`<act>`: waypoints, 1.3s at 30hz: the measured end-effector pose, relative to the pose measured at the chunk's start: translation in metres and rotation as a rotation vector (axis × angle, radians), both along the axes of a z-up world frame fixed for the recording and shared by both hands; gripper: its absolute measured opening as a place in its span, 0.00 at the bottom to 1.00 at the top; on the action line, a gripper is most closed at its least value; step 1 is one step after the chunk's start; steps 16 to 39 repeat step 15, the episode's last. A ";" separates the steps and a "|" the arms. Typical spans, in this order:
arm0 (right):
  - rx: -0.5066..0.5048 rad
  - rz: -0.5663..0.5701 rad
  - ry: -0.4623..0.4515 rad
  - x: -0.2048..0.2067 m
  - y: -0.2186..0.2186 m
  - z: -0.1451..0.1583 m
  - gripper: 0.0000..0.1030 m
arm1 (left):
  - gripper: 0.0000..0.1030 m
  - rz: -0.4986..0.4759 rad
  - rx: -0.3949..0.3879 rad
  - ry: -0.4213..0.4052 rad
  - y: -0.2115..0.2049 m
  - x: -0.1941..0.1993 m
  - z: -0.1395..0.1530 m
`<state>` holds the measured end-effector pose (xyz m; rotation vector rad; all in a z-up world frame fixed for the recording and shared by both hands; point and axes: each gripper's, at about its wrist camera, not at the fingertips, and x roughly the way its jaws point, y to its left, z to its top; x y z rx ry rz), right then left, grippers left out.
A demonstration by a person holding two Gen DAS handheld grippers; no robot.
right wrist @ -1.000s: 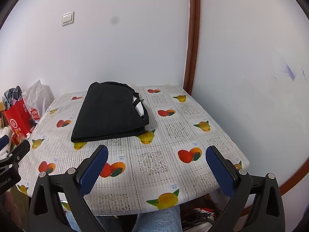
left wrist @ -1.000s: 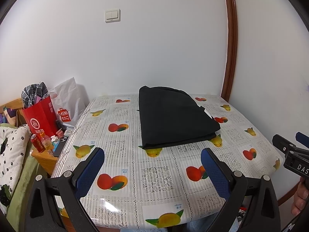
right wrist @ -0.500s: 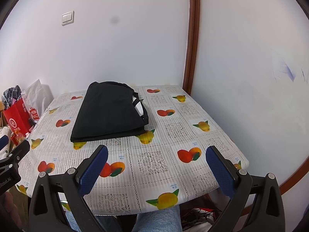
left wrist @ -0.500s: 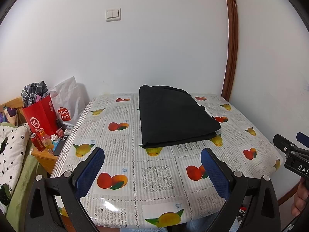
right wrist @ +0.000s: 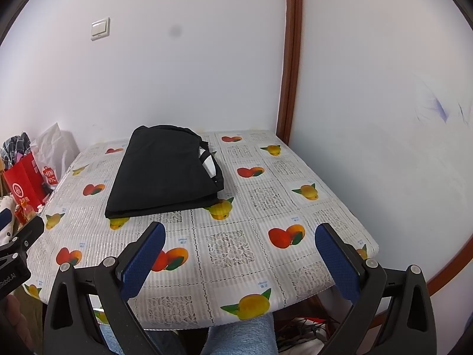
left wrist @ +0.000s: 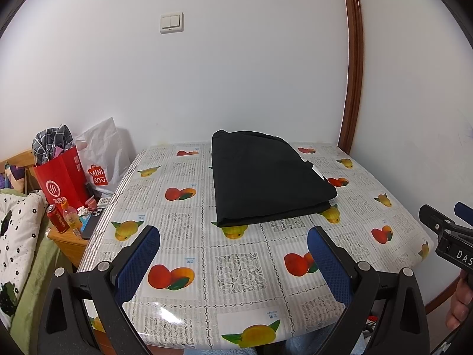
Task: Fold large clothes
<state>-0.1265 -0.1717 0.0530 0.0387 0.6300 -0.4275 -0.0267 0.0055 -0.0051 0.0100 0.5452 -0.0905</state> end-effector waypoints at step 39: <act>-0.002 0.003 -0.012 -0.003 0.002 0.003 0.97 | 0.98 -0.008 -0.009 0.006 0.001 0.001 0.000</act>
